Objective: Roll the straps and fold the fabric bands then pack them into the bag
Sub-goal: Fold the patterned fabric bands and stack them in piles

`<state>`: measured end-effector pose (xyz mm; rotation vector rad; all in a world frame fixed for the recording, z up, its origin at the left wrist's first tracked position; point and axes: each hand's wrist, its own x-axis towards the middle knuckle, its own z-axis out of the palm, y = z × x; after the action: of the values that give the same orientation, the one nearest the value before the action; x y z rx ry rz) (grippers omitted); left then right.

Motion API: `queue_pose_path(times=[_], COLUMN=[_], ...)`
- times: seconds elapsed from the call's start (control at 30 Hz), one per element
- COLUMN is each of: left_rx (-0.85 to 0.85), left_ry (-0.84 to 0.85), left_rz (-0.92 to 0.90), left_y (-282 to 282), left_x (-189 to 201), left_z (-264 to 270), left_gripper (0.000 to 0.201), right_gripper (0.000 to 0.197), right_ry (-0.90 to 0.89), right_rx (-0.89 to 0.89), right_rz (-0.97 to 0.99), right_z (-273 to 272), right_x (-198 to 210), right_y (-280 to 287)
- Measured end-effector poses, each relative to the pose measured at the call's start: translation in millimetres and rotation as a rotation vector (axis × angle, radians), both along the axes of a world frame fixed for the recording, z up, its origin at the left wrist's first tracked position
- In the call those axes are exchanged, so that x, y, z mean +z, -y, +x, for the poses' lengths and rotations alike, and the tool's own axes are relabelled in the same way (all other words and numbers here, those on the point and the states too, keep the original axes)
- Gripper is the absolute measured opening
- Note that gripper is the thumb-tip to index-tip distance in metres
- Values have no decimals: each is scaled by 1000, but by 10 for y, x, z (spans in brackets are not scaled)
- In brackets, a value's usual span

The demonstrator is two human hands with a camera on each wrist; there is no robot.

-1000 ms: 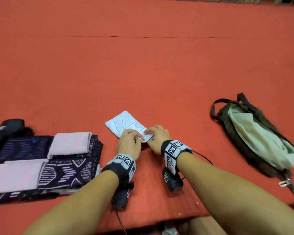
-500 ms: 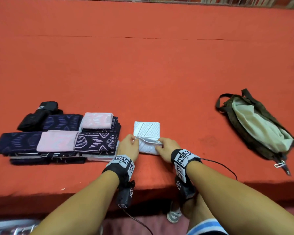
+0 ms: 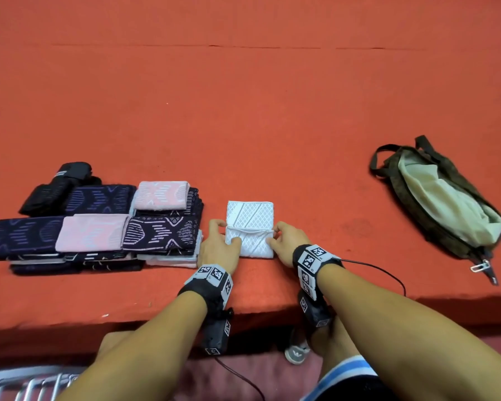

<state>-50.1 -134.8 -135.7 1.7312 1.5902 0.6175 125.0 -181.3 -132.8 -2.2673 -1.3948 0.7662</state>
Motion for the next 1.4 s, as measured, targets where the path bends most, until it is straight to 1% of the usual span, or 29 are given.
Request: queue_pose_path(times=[0.07, 0.2, 0.27, 0.37, 0.5, 0.57, 0.67, 0.77, 0.83, 0.93, 1.0, 1.07, 1.1, 1.17, 1.2, 1.27, 1.3, 1.33, 1.4], left_rx=[-60, -130, -134, -144, -167, -187, -187, -262, -345, -401, -421, -415, -401, -371, -346, -309, -297, -284, -269], left_ry=[-40, -124, -138, -160, -139, -151, -177, -254, -323, -365, -368, -370, -355, -325, -312, -291, -284, -274, -245], left_rz=[7, 9, 21, 43, 40, 63, 87, 105, 101, 63, 67, 84, 90, 88, 82, 87, 93, 93, 76], left_y=[8, -37, -50, -60, -117, -145, -163, -162, -160, -130, -106, -110, -109, -105, -102, -102, -106, -111, -127], left_x=[-1, -27, -54, -99, -138, -124, -64, -20, 17, 64, 81, 76, 71, 76, 87, 92, 91, 84, 56], left_z=[-15, -2, 7, 5, -36, -48, -31, -16, -34, -70, -77, -65, -59, -49, -39, -24, -20, -28, -59], left_gripper=[34, 18, 20, 27, 27, 24, 22, 28, 35, 53, 63, 68, 67, 58, 48, 26, 20, 18, 24], right_gripper=[11, 20, 25, 21, 22, 24, 27, 30, 40, 61, 65, 61, 54, 34, 26, 24, 25, 26, 28], right_ry=[0, 6, 27, 82, 227, 228, 207, 204, 205, 213, 262, 330, 362, 393, 378, 311, 276, 243, 190], right_rx=[-13, -10, -2, 24, 71, 119, 187, 217, 232, 238, 267, 299, 335, 367, 349, 290, 273, 262, 249], right_rz=[5, 30, 23, -5, 22, 48, 17, 8, -3, -61, -77, -62, -50, -22, -21, -15, -4, 7, 31], right_z=[-15, -11, -8, -23, -60, -111, -148, -115, -82, -32, -6, 6, 9, 15, 31, 59, 75, 88, 121], right_x=[-36, -38, -29, -6, 80, 93, 56, 34, 40, 56, 40, 13, -1, -2, 7, 39, 54, 64, 83], right_y=[-32, -75, -77, -76, -85, -98, -107, -78, -36, 18, 33, 41, 38, 28, 12, -15, -24, -26, -10])
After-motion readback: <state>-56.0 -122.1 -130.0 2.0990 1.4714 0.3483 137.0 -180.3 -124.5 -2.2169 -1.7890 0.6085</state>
